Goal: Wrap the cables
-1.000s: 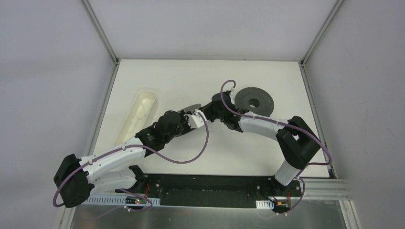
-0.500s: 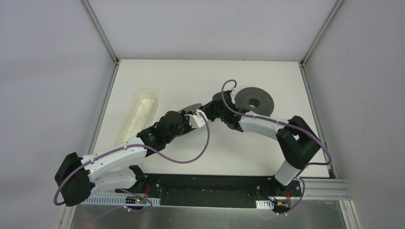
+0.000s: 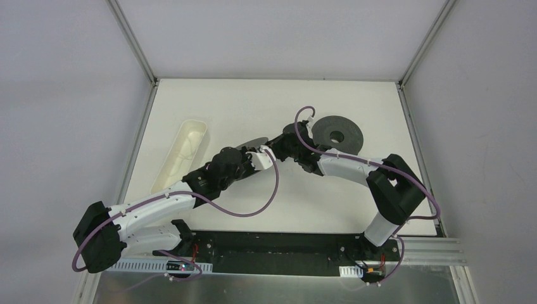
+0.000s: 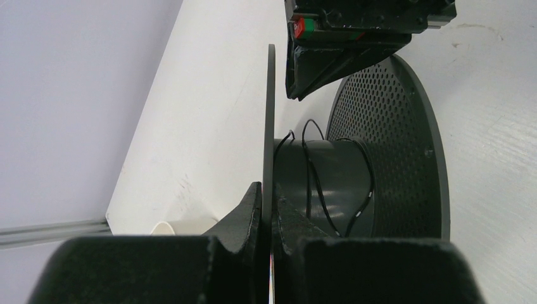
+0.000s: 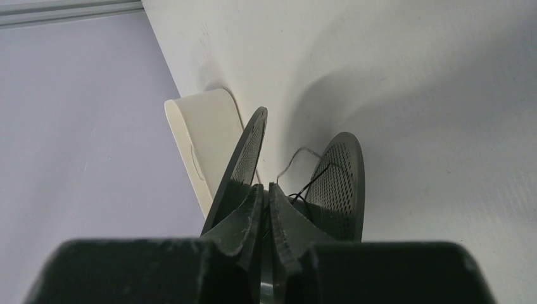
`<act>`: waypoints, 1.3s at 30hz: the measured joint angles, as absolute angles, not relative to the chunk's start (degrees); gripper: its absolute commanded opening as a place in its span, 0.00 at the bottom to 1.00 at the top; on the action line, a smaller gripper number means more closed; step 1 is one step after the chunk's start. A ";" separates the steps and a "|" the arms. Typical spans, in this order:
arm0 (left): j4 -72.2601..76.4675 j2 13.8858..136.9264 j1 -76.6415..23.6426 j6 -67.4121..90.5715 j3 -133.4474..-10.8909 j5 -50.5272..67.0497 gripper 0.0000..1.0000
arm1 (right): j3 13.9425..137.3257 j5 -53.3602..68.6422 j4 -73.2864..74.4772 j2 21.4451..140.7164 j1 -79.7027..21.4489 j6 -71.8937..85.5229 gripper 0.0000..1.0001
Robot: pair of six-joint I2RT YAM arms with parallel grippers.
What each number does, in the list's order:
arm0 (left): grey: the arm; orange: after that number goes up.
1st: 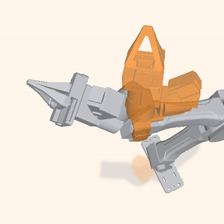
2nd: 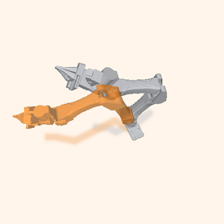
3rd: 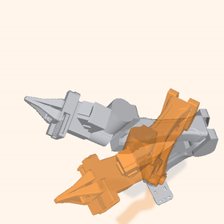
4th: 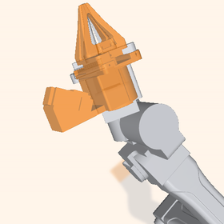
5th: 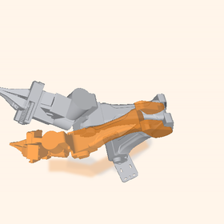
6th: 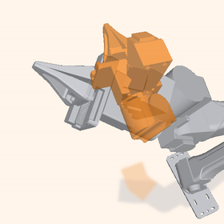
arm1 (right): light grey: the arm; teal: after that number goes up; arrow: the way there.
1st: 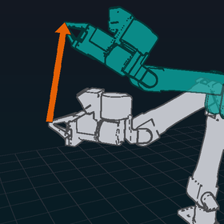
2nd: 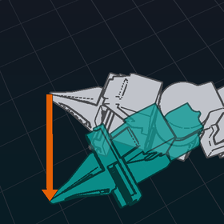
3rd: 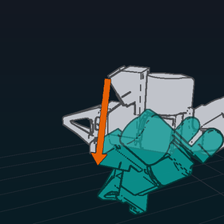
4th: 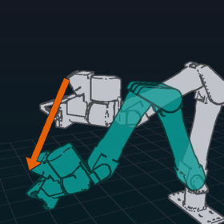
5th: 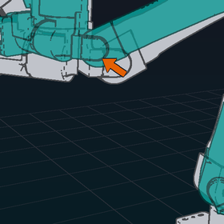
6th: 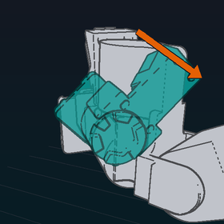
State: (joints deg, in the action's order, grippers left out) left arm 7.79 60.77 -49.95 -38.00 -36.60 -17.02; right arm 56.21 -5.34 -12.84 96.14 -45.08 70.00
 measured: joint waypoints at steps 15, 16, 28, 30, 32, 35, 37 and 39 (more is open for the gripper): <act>-1.78 60.75 -41.87 -23.79 -43.57 -12.34 0.00 | 52.93 -8.10 -7.46 79.50 -45.08 47.92 0.23; -3.75 60.66 -39.90 -21.34 -44.86 -11.22 0.00 | 52.27 -8.03 -7.46 77.41 -45.08 45.06 0.25; -31.18 62.81 -19.92 9.32 -74.72 4.89 0.00 | 33.74 3.95 -23.66 55.05 -46.22 3.81 0.40; -33.63 63.77 -18.85 13.58 -77.76 7.55 0.00 | 29.98 5.67 -27.24 54.57 -48.60 -4.23 0.41; -36.07 64.25 -18.31 17.32 -79.09 9.63 0.00 | 26.46 5.67 -30.50 54.74 -53.34 -13.56 0.41; -40.01 65.01 -18.26 22.06 -80.62 12.49 0.00 | 25.10 4.12 -33.15 56.84 -60.05 -24.43 0.42; -41.91 65.52 -18.26 24.62 -81.76 14.13 0.00 | 25.15 1.85 -36.47 59.55 -63.79 -31.35 0.43; -43.05 65.63 -18.26 26.41 -82.56 15.20 0.00 | 25.21 -0.19 -39.09 62.48 -66.32 -37.17 0.44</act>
